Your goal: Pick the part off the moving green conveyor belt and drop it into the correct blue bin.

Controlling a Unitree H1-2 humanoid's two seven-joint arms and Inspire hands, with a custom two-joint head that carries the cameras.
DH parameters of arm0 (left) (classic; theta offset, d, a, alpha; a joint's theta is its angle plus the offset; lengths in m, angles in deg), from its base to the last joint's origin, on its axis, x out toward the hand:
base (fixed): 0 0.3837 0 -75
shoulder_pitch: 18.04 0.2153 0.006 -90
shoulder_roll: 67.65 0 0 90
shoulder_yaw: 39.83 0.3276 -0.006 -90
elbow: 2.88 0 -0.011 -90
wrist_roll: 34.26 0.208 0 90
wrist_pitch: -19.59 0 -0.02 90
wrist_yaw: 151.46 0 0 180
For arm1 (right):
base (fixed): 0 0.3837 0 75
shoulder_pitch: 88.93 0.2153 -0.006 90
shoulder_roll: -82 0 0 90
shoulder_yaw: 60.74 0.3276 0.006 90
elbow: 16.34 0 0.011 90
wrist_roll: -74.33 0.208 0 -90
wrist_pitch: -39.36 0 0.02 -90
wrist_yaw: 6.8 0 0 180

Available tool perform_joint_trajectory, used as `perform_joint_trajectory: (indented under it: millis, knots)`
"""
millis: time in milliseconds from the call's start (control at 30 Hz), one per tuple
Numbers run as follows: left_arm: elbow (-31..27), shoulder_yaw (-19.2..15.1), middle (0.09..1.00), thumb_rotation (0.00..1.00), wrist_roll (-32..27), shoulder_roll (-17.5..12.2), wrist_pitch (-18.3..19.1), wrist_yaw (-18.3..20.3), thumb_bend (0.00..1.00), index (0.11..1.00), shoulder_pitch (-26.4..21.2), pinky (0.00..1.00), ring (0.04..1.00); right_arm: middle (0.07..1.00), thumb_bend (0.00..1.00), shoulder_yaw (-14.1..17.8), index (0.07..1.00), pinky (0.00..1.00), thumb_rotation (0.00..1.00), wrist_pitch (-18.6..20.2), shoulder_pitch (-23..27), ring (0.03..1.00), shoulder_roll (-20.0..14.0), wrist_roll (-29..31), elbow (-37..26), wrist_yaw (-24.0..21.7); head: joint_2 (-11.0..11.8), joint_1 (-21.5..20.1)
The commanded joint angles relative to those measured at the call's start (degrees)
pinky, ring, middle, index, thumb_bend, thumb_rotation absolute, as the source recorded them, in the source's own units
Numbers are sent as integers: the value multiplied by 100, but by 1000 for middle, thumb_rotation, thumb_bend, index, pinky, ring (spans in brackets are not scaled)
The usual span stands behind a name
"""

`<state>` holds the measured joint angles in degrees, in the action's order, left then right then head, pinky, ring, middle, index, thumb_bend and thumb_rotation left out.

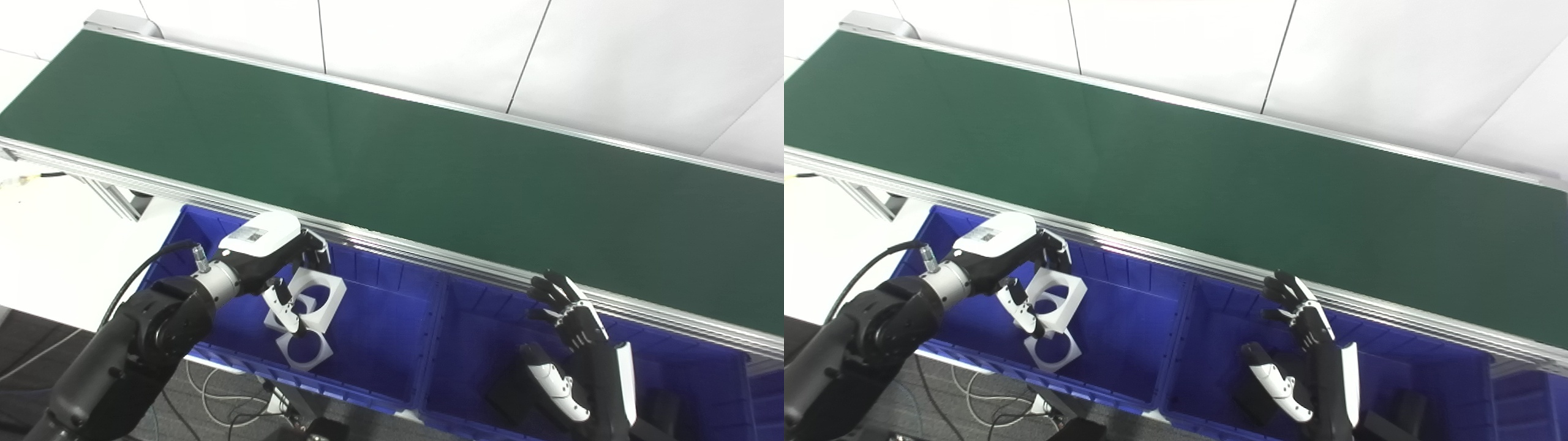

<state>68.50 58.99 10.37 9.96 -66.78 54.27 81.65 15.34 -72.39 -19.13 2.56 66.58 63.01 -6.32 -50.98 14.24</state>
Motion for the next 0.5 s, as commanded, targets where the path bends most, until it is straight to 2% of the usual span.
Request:
perform_joint_trajectory:
  millis: [0, 233, 467]
  knots:
    - [110, 27, 476, 0, 82, -62, -170, -291, 525, 495, -75, 620, 523, 792, 621, 45, 835, 645, 585, -23, 8, 769, 51, 27, -217, -58, 8, -31]
    - [764, 155, 485, 0, 140, 0, -339, -738, 525, 488, -155, 616, 524, 794, 619, 47, 833, 642, 590, -68, 10, 769, 73, -7, -184, -65, 47, -119]
    - [1029, 268, 494, 0, 249, -12, -322, -903, 524, 484, -262, 632, 544, 798, 624, 30, 842, 641, 590, -19, 0, 770, 98, -31, -223, -79, 94, -135]
